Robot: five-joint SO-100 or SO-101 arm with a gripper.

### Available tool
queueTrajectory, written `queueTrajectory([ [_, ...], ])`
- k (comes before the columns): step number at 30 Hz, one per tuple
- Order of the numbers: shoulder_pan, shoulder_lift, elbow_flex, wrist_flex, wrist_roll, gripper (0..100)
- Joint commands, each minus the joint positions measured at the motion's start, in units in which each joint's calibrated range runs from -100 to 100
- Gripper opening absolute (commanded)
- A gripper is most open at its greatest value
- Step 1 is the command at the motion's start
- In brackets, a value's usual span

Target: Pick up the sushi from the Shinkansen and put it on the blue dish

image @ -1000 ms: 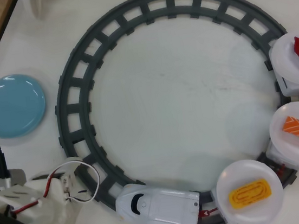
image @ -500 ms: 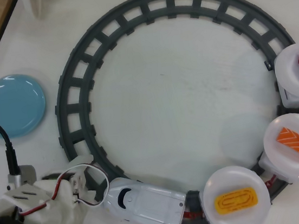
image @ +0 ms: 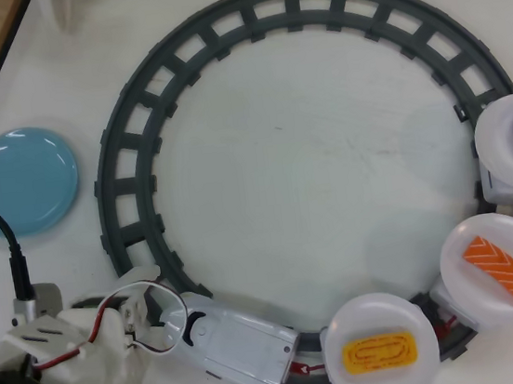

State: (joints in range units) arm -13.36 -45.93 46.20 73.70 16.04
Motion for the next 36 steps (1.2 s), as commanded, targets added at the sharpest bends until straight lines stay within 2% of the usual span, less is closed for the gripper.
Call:
queueTrajectory([
  [1,0.5,-0.2,-1.2,-0.4,-0.2,23],
  [15,0.8,-0.2,-1.0,-1.6,-0.2,23],
  [36,11.0,1.4,-0.4,-3.1,0.3,23],
])
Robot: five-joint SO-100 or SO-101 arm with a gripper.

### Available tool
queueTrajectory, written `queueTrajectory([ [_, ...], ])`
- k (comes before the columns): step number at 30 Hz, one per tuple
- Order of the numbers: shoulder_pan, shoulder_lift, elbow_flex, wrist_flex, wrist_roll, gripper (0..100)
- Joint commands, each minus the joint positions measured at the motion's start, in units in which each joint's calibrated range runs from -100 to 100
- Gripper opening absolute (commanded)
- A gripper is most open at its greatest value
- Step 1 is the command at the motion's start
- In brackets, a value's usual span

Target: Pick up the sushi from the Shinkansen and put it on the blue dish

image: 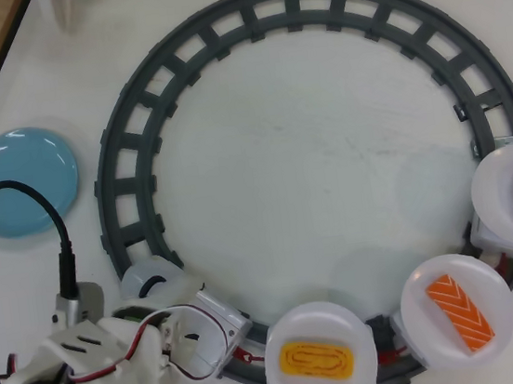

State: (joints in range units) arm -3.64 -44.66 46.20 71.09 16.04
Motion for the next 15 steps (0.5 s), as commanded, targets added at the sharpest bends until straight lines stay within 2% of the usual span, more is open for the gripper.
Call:
queueTrajectory([
  [1,1.8,0.2,-0.4,-0.6,0.3,23],
  [15,6.3,0.2,-0.4,0.1,-1.0,23],
])
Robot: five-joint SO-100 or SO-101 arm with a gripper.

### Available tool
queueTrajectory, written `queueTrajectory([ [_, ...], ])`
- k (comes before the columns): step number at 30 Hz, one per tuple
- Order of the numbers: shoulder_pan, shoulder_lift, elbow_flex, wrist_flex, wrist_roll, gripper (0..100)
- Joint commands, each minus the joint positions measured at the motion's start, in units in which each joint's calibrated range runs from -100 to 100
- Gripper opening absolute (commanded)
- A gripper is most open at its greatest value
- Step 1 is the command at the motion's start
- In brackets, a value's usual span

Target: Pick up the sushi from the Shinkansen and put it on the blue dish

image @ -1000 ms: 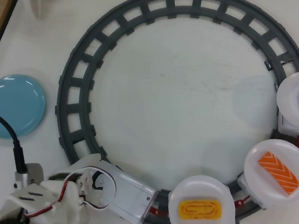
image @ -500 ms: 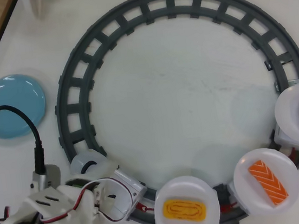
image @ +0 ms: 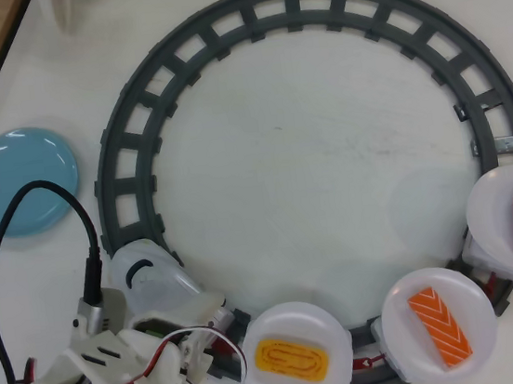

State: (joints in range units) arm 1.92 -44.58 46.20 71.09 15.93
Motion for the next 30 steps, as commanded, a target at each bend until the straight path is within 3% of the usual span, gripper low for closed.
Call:
queueTrajectory([
  [1,0.7,0.2,-0.4,0.5,-1.2,23],
  [30,0.7,12.2,-5.7,-1.2,-4.2,23],
])
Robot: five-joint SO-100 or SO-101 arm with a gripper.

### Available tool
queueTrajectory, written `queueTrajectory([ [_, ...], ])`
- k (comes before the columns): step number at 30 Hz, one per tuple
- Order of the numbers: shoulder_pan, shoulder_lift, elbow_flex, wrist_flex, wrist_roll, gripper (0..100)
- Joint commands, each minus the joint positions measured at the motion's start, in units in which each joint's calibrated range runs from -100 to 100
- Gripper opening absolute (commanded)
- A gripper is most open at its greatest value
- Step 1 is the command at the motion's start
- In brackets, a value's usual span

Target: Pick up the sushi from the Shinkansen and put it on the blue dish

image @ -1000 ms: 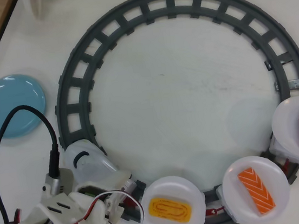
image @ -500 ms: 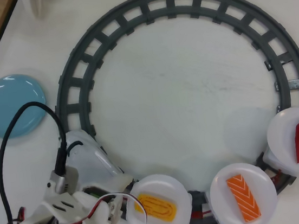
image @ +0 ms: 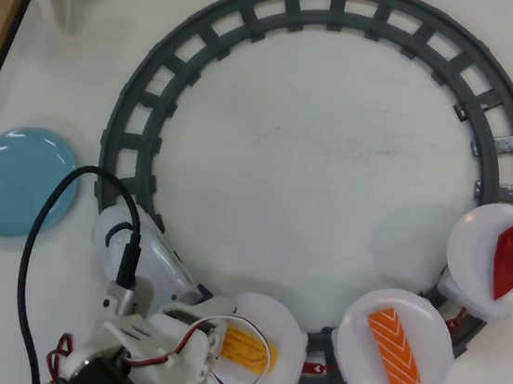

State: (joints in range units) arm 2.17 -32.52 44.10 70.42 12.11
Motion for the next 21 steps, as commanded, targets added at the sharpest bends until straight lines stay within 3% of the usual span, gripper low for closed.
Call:
queueTrajectory([
  [1,0.5,0.1,-3.7,-0.5,-0.3,23],
  [10,-0.4,0.1,-5.1,-0.6,0.1,22],
  [15,-1.6,0.2,-4.2,-0.5,1.1,8],
  [21,-3.3,0.2,-2.2,-0.6,1.7,7],
])
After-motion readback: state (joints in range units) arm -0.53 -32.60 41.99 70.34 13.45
